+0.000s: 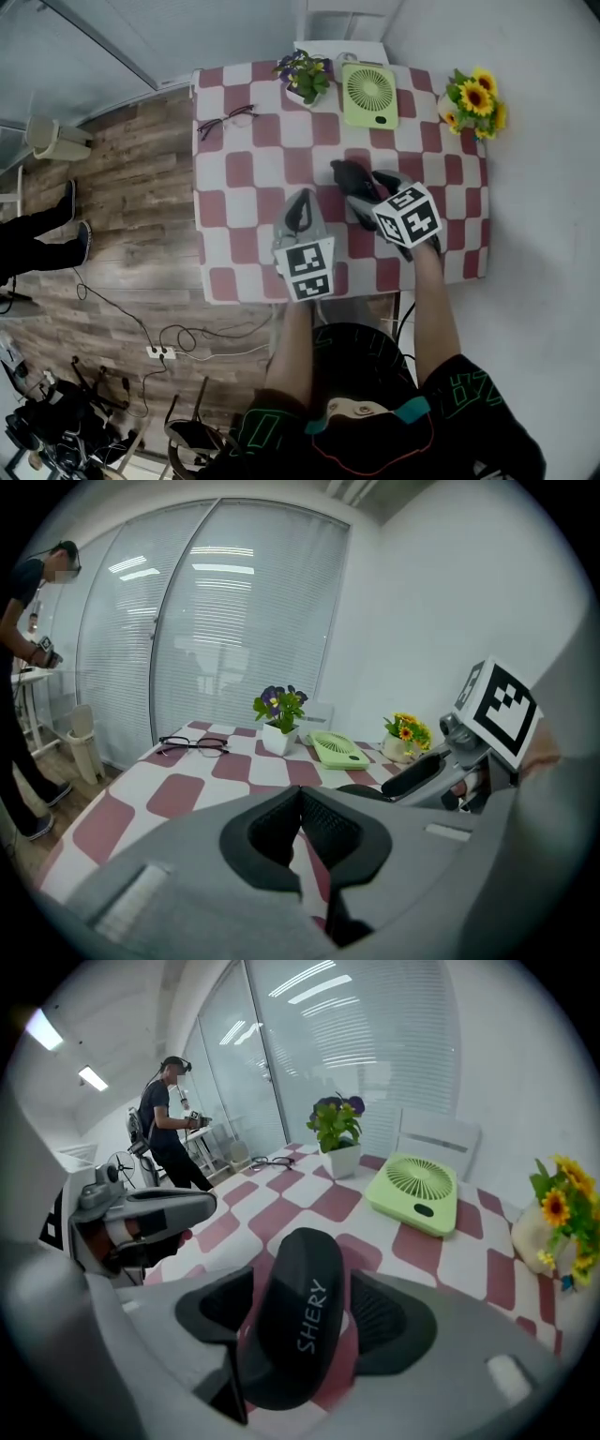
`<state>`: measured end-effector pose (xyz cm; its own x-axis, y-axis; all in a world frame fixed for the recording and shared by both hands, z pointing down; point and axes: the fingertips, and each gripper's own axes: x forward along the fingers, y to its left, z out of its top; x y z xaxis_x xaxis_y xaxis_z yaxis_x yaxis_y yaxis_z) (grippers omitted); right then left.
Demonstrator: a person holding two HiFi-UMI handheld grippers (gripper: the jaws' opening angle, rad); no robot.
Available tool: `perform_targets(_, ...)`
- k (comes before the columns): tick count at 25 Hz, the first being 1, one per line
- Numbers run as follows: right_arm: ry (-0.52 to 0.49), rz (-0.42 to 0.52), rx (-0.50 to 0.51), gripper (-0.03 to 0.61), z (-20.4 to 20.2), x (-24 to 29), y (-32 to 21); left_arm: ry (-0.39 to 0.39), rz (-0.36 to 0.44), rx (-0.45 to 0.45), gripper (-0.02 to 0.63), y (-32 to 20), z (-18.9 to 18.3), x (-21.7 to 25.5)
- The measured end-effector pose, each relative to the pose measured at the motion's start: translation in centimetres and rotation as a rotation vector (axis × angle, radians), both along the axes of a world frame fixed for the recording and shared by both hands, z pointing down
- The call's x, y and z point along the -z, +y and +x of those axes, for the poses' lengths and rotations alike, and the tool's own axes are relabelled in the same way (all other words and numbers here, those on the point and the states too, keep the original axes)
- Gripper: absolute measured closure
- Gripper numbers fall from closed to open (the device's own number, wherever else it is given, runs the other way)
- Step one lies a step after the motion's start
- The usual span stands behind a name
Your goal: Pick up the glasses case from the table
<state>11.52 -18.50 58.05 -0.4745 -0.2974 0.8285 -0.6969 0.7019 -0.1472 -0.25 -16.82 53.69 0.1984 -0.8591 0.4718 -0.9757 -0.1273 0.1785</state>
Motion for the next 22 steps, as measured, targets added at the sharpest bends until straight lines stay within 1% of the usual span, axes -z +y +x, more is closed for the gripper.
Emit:
perform_targets(1,0.015,-0.02,0.002,0.246,0.0,-0.4,-0.1,0.004,-0.003,0.001,0.604,-0.1,-0.1,-0.1)
perform_targets(4,0.053,-0.071,0.012,0.227,-0.4,-1.3,0.0,0.013,-0.011,-0.002,0.604,-0.1,-0.5,-0.3)
perform_targets(6,0.073,-0.095,0.011,0.227,-0.6,-1.8,0.1,0.019,-0.011,-0.004,0.604,-0.2,-0.8,-0.3)
perform_targets(10,0.119,-0.104,-0.01,0.227,-0.7,-2.8,0.0,0.025,-0.007,-0.006,0.604,-0.3,-1.8,-0.2)
perform_targets(14,0.149,-0.091,-0.037,0.227,-0.7,-3.3,-0.2,0.029,0.001,-0.007,0.604,-0.6,-2.8,-0.1)
perform_targets(18,0.195,-0.065,-0.028,0.232,-1.1,-2.9,0.3,0.021,0.025,-0.024,0.604,-0.8,-3.4,0.8)
perform_targets(22,0.15,0.024,-0.068,0.233,-2.3,-0.8,0.0,0.008,0.06,-0.03,0.604,-1.1,-4.6,2.2)
